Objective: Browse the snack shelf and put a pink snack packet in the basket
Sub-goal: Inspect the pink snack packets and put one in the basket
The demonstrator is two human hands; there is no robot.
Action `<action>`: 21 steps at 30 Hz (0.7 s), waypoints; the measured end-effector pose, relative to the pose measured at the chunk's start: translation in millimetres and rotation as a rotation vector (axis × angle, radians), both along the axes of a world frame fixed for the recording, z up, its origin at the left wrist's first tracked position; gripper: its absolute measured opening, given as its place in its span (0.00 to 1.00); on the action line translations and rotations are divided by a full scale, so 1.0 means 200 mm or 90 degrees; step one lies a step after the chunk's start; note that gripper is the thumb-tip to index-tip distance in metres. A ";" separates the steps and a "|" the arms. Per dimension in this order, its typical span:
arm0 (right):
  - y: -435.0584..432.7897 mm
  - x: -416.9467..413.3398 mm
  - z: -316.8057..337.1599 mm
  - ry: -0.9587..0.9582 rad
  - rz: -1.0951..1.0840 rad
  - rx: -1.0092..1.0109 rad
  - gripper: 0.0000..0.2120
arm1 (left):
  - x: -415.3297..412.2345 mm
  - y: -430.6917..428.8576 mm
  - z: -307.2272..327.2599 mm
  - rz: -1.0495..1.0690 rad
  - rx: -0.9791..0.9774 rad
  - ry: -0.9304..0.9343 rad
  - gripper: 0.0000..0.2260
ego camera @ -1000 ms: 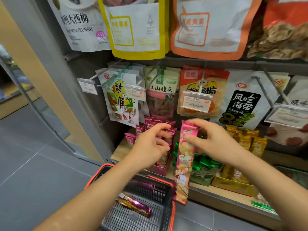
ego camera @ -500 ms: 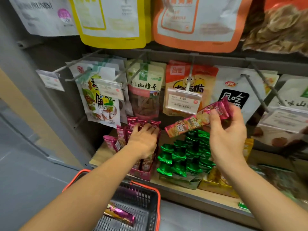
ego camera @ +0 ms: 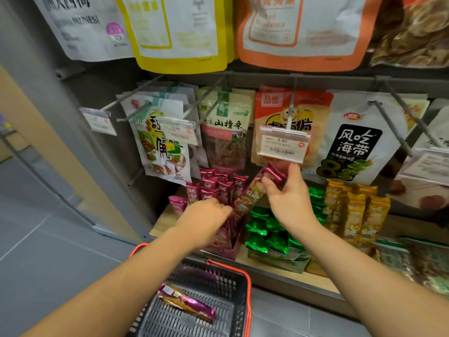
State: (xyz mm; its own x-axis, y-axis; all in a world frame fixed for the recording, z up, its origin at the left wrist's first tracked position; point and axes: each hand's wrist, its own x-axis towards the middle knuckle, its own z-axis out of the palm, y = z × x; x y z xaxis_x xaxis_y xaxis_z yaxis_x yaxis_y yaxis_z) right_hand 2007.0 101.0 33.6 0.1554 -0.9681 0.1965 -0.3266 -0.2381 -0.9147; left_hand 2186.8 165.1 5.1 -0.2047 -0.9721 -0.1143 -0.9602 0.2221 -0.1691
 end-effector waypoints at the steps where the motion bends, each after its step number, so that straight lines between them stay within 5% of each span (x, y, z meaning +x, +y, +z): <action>1: -0.01 0.03 -0.01 0.023 0.005 0.010 0.12 | 0.01 0.01 0.00 0.009 -0.006 0.010 0.20; 12: -0.07 0.24 -0.15 0.494 0.100 0.052 0.14 | 0.00 0.03 -0.06 0.041 -0.057 0.157 0.24; 16: -0.08 0.28 -0.18 0.679 0.164 0.053 0.16 | 0.00 0.02 -0.08 0.084 -0.074 0.251 0.34; 21: -0.10 0.27 -0.18 0.677 0.203 0.076 0.20 | -0.04 -0.03 -0.11 0.096 -0.038 0.108 0.42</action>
